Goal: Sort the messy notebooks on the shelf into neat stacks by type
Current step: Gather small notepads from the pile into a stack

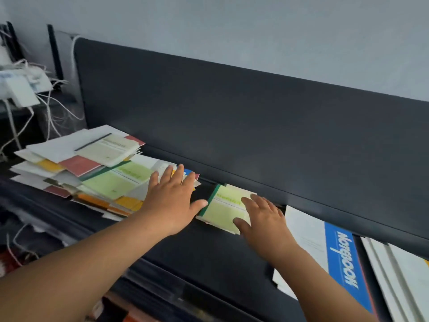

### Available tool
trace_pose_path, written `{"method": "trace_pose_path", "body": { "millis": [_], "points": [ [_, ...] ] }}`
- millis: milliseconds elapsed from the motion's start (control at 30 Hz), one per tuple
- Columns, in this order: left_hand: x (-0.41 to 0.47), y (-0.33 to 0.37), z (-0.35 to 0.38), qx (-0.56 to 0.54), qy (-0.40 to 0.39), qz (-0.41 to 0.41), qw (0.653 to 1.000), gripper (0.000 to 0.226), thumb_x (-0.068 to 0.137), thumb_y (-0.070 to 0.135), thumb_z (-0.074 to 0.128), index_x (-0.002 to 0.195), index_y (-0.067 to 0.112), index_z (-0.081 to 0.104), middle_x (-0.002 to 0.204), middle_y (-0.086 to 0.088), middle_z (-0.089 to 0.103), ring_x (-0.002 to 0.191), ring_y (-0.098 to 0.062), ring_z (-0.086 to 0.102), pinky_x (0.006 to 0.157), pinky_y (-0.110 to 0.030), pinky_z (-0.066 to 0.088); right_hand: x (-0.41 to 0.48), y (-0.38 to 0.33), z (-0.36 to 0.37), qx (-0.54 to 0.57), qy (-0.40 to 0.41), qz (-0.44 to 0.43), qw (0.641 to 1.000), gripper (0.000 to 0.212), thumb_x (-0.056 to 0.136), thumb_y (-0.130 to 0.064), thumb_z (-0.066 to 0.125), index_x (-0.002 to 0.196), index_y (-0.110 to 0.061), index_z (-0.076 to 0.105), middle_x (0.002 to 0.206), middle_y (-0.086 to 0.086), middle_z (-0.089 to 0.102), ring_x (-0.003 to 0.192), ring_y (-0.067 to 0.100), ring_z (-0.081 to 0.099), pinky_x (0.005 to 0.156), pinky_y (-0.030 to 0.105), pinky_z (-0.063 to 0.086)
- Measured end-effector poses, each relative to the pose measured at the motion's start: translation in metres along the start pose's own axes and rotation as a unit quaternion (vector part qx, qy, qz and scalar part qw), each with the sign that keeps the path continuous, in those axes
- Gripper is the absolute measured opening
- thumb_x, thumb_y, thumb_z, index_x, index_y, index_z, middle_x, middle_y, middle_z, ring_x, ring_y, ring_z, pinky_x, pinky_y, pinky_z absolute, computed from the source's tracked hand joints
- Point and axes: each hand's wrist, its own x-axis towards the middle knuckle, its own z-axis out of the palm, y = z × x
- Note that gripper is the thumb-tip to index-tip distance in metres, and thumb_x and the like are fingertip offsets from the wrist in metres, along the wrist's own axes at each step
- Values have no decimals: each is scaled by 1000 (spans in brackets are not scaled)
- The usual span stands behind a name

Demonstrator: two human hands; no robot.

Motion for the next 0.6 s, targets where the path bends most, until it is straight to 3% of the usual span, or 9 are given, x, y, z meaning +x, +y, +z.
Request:
{"method": "trace_pose_path", "body": {
  "millis": [233, 400, 600],
  "points": [
    [19, -99, -3, -16, -24, -42, 999, 73, 94, 63, 25, 153, 23, 8, 162, -6, 3, 148, -27, 3, 118, -47, 7, 34, -80, 14, 49, -9, -7, 999, 59, 98, -46, 43, 150, -22, 28, 158, 0, 26, 145, 19, 23, 118, 35, 21],
    [26, -154, 2, -34, -45, -49, 997, 63, 98, 53, 28, 150, 19, 22, 160, -8, 15, 146, -28, 13, 117, -46, 17, 46, -125, 22, 89, -6, 8, 996, 51, 97, -43, 47, 141, -20, 41, 147, -2, 42, 132, 21, 41, 108, 36, 36],
    [24, -180, 18, -20, -93, 18, 995, 57, 98, 53, 20, 142, 22, 38, 156, -6, 25, 144, -27, 18, 118, -45, 13, 55, -167, 38, 88, -33, 12, 995, 55, 99, -48, 40, 149, -27, 31, 158, -5, 26, 145, 19, 23, 117, 39, 24]
  ]
}}
